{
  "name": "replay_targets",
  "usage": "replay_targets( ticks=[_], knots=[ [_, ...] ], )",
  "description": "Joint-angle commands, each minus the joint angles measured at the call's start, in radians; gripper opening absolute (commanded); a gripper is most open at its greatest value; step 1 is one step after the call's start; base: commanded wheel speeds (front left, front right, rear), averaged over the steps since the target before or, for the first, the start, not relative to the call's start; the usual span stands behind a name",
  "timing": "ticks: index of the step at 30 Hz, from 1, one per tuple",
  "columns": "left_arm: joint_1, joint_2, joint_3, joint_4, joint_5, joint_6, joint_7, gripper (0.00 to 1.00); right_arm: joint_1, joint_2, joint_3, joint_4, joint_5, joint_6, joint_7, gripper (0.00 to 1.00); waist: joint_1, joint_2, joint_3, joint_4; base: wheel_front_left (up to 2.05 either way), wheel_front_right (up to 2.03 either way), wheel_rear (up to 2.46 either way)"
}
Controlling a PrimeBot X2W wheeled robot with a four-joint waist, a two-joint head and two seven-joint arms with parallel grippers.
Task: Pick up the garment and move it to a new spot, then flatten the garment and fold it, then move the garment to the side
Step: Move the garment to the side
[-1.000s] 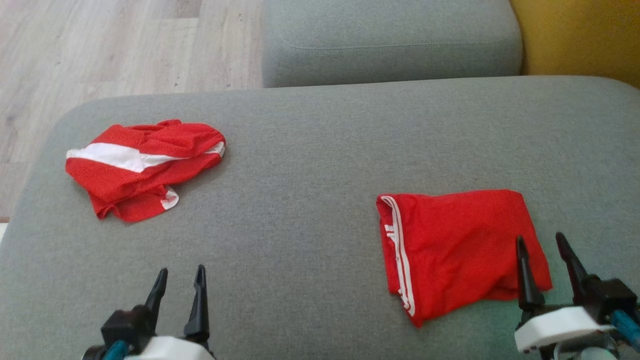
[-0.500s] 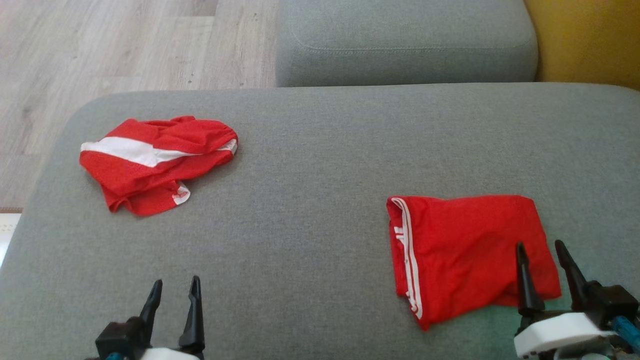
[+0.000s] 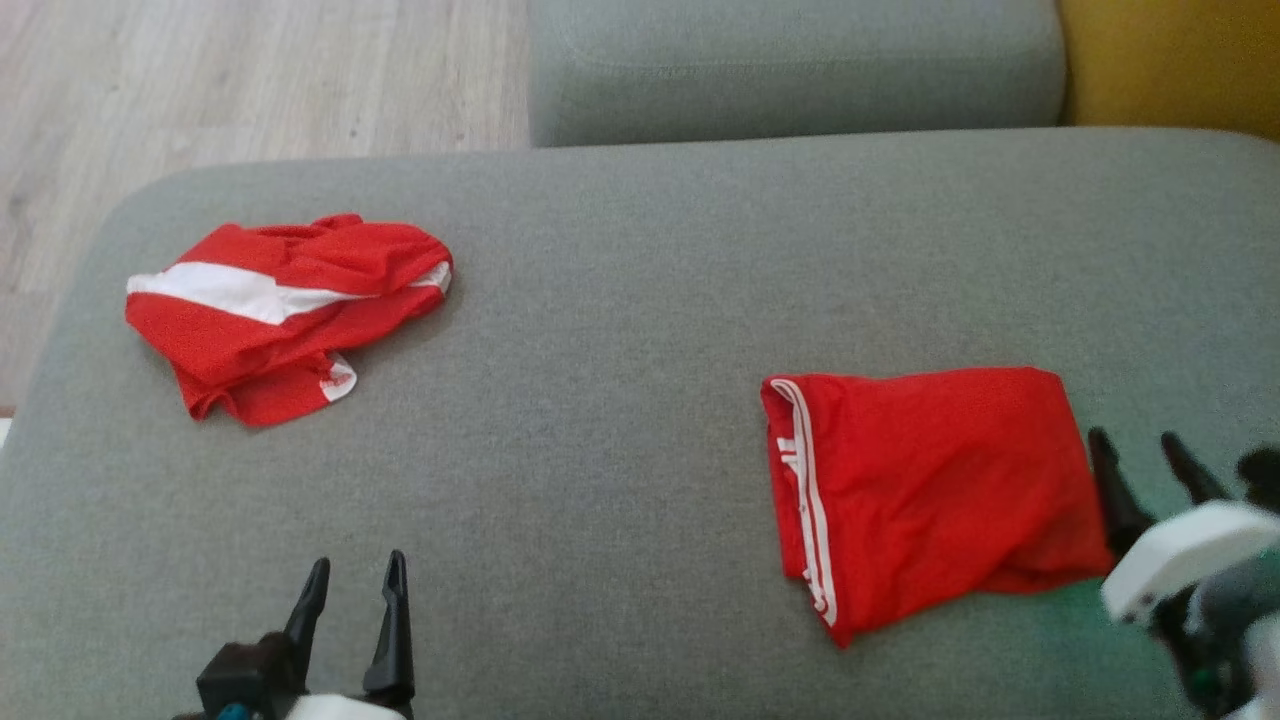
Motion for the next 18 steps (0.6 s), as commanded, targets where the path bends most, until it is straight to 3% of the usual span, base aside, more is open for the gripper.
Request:
replay_targets(
  ticks=[1,4,9,16,17,18],
  knots=[
    [-0.055,-0.004,0.02,-0.03,-0.008,0.003,-0.012,1.0,-0.066,-0.05,0.002,-0.025,0.025,-0.001,0.09,1.0,0.0,0.0,0.016,0.001,0.0,0.0,0.0],
    [-0.073,-0.004,0.011,-0.025,-0.008,0.002,-0.012,1.0,-0.099,-0.073,-0.014,0.008,0.048,-0.001,0.23,1.0,0.0,0.0,0.033,0.008,0.0,0.0,0.0],
    [-0.094,-0.004,-0.001,-0.026,-0.009,0.002,-0.012,1.0,-0.134,-0.074,-0.018,0.066,0.069,-0.001,0.342,1.0,0.0,0.0,0.056,0.021,0.0,0.0,0.0],
    [-0.122,-0.004,-0.016,-0.028,-0.003,0.003,-0.012,1.0,-0.219,-0.048,-0.001,0.179,0.116,-0.001,0.405,1.0,0.0,0.0,0.093,0.03,0.0,0.0,0.0],
    [-0.127,-0.004,-0.021,-0.03,-0.003,0.003,-0.012,1.0,-0.231,-0.049,0.01,0.188,0.128,-0.001,0.409,0.74,0.0,0.0,0.097,0.028,0.0,0.0,0.0],
    [-0.131,-0.004,-0.025,-0.032,-0.004,0.003,-0.012,1.0,-0.242,-0.051,0.013,0.198,0.137,-0.001,0.406,0.08,0.0,0.0,0.102,0.025,0.0,0.0,0.0]
  ],
)
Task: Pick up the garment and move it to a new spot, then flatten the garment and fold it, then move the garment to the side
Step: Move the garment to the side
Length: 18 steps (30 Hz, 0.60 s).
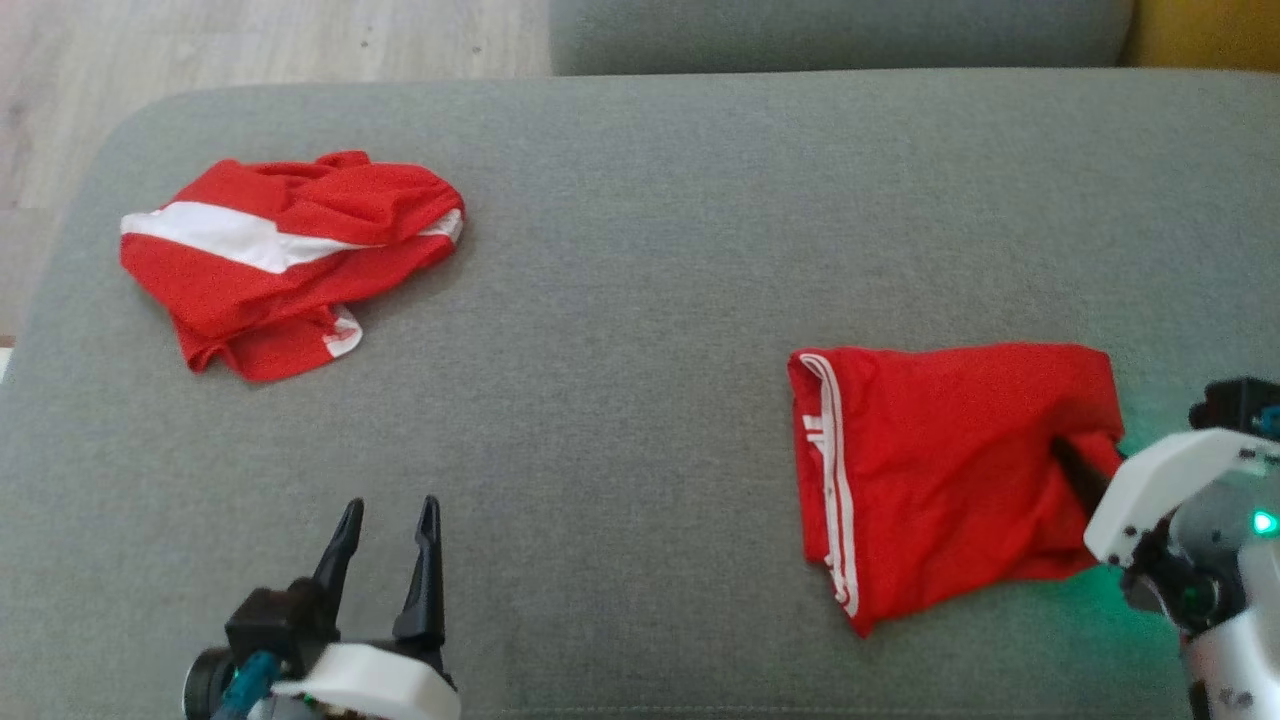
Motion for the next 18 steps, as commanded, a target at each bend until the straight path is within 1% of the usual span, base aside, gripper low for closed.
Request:
replay_targets(
  ticks=[1,5,10,14,18],
  knots=[
    [-0.055,-0.003,0.026,-0.037,0.001,0.004,-0.012,1.0,-0.041,-0.022,0.018,-0.025,0.009,-0.001,-0.009,0.0,-0.0001,0.0,0.008,-0.008,0.0,0.0,0.0],
    [-0.069,-0.003,0.018,-0.05,-0.005,0.006,-0.012,1.0,-0.085,-0.029,0.035,-0.012,0.025,-0.001,-0.058,0.0,-0.0001,0.0,0.023,-0.049,0.0,0.0,0.0],
    [-0.078,-0.003,0.016,-0.06,-0.001,0.007,-0.012,1.0,-0.147,-0.041,0.032,0.013,-0.026,-0.001,-0.15,0.0,-0.0001,0.0,0.045,-0.131,0.0,0.0,0.0],
    [-0.099,-0.003,0.004,-0.079,0.008,0.001,-0.012,1.0,-0.236,-0.073,-0.071,0.071,-0.134,-0.001,-0.253,0.0,-0.0001,0.0,0.094,-0.177,0.0,0.0,0.0],
    [-0.151,-0.003,-0.009,-0.103,0.034,-0.017,-0.012,1.0,-0.359,-0.083,-0.215,0.121,-0.253,-0.001,-0.343,0.0,-0.0001,0.0,0.191,-0.185,0.0,0.0,0.0]
  ],
)
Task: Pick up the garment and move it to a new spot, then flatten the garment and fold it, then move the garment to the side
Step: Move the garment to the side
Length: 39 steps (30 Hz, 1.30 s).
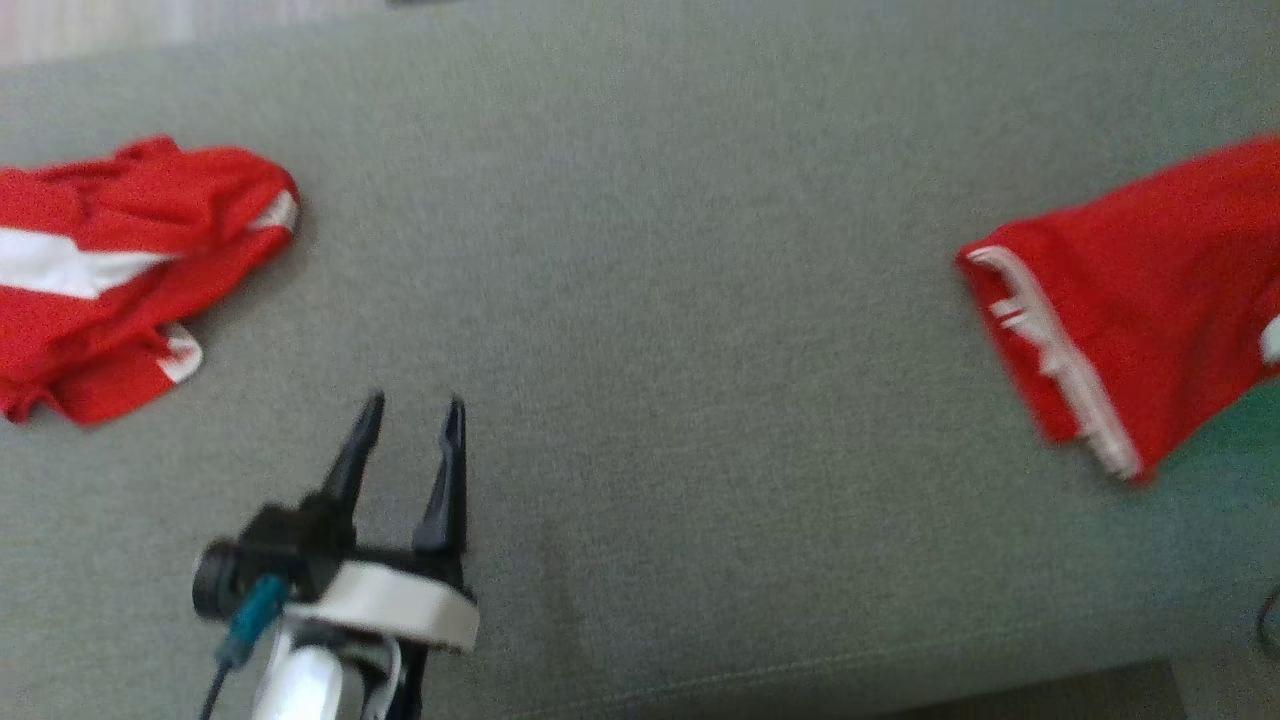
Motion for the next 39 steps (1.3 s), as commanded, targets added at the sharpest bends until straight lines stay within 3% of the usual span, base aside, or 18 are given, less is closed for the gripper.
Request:
replay_targets(
  ticks=[1,12,20,21,22,23,30,39],
  knots=[
    [-0.056,-0.002,0.026,-0.041,0.013,-0.004,-0.012,1.0,-0.071,-0.019,-0.011,-0.025,-0.034,-0.001,-0.029,0.0,-0.0001,0.0,0.093,-0.009,0.0,0.0,0.0],
    [-0.092,-0.002,0.029,-0.082,0.064,-0.017,-0.012,1.0,-0.349,-0.099,-0.376,0.069,-0.414,-0.001,-0.203,0.0,-0.0001,0.0,0.256,0.044,0.0,0.0,0.0],
    [-0.076,0.003,0.06,-0.103,0.078,-0.016,-0.012,1.0,-0.435,-0.057,-0.487,0.089,-0.623,-0.001,-0.279,0.0,-0.0001,0.0,0.281,0.016,0.0,0.0,0.0],
    [-0.08,0.003,0.061,-0.104,0.079,-0.016,-0.012,1.0,-0.435,-0.047,-0.492,0.091,-0.655,-0.001,-0.285,0.11,-0.0001,0.0,0.281,0.01,0.0,0.0,0.0],
    [-0.082,0.002,0.061,-0.105,0.079,-0.016,-0.012,1.0,-0.436,-0.035,-0.5,0.091,-0.68,-0.001,-0.294,0.8,-0.0001,0.0,0.28,0.005,0.0,0.0,0.0],
    [-0.084,0.002,0.062,-0.106,0.08,-0.015,-0.012,1.0,-0.436,-0.025,-0.508,0.085,-0.708,-0.001,-0.31,1.0,-0.0001,0.0,0.279,0.0,0.0,0.0,0.0],
    [-0.076,0.002,0.075,-0.091,0.079,-0.015,-0.012,1.0,-0.418,0.052,-0.53,0.068,-0.813,-0.001,-0.386,1.0,-0.0001,0.0,0.233,-0.041,0.0,0.0,0.0],
    [-0.06,-0.001,0.069,-0.058,0.052,-0.015,-0.012,1.0,-0.335,0.121,-0.471,0.025,-0.803,-0.001,-0.432,1.0,-0.0001,0.0,0.11,-0.062,0.0,0.0,0.0]
  ],
)
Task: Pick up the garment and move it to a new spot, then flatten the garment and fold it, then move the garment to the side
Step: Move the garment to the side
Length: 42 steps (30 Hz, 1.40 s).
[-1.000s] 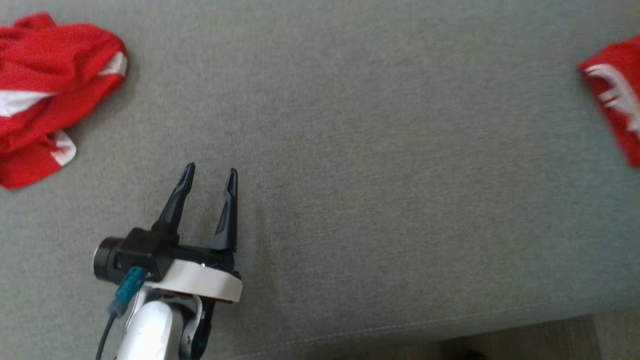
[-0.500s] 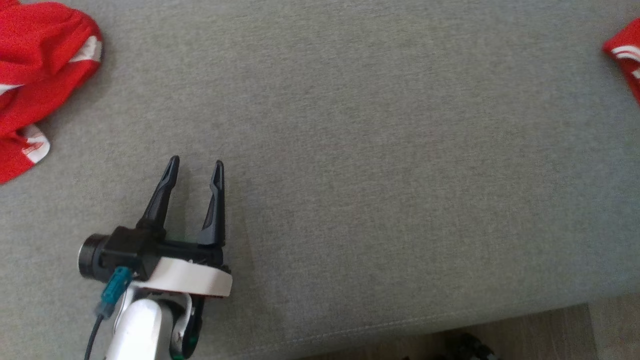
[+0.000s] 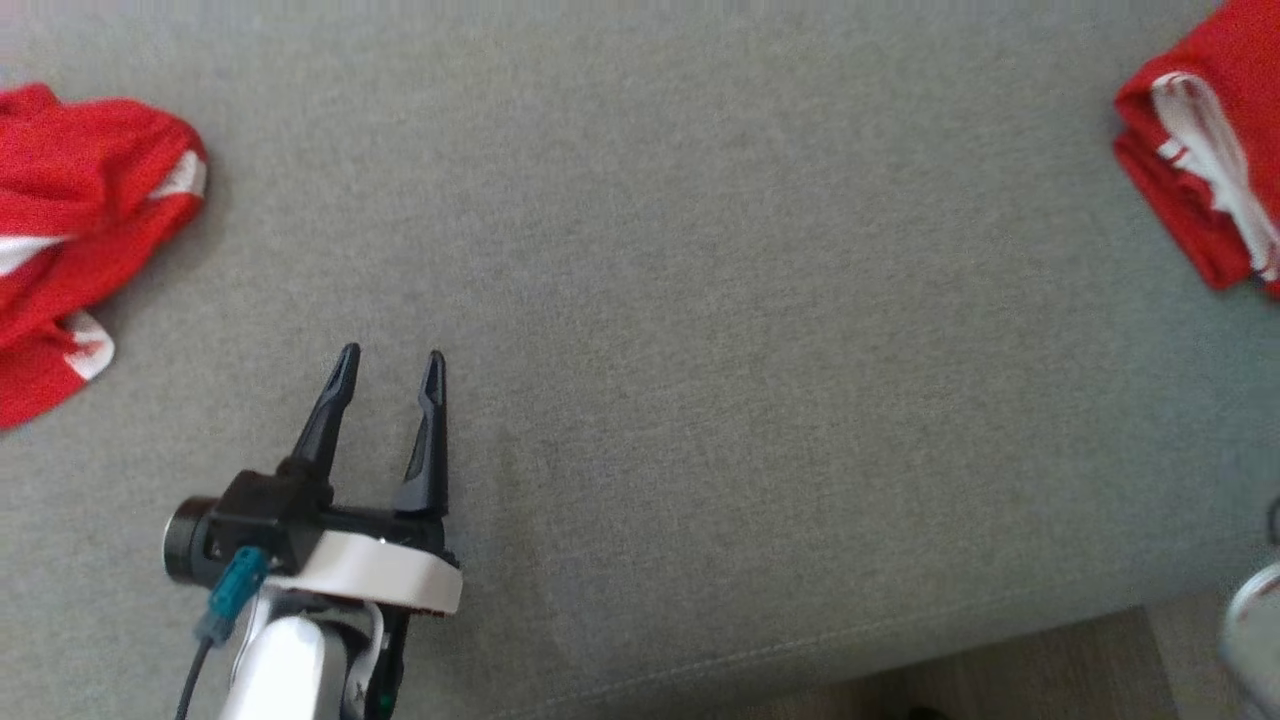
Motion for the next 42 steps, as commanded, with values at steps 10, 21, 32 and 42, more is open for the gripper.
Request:
replay_targets(
  ticks=[10,21,32,42],
  knots=[
    [0.055,-0.002,0.002,0.019,-0.068,0.029,-0.012,1.0,0.286,0.099,0.267,-0.236,0.282,-0.001,-0.02,1.0,0.0,0.0,-0.2,0.039,0.0,0.0,0.0],
    [0.109,-0.002,0.025,0.033,-0.086,0.042,-0.012,1.0,0.706,0.127,0.489,-0.515,0.504,-0.001,-0.019,1.0,0.0,0.0,-0.303,0.111,0.0,0.0,0.0],
    [0.155,-0.002,0.053,0.06,-0.065,0.016,-0.012,1.0,0.952,0.128,0.618,-0.544,0.61,-0.001,-0.02,1.0,0.0,0.0,-0.365,0.147,0.0,0.0,0.0],
    [0.164,-0.002,0.063,0.082,-0.059,0.008,-0.012,1.0,0.981,0.128,0.695,-0.497,0.633,-0.001,-0.02,1.0,0.0,0.0,-0.381,0.15,0.0,0.0,0.0]
  ],
)
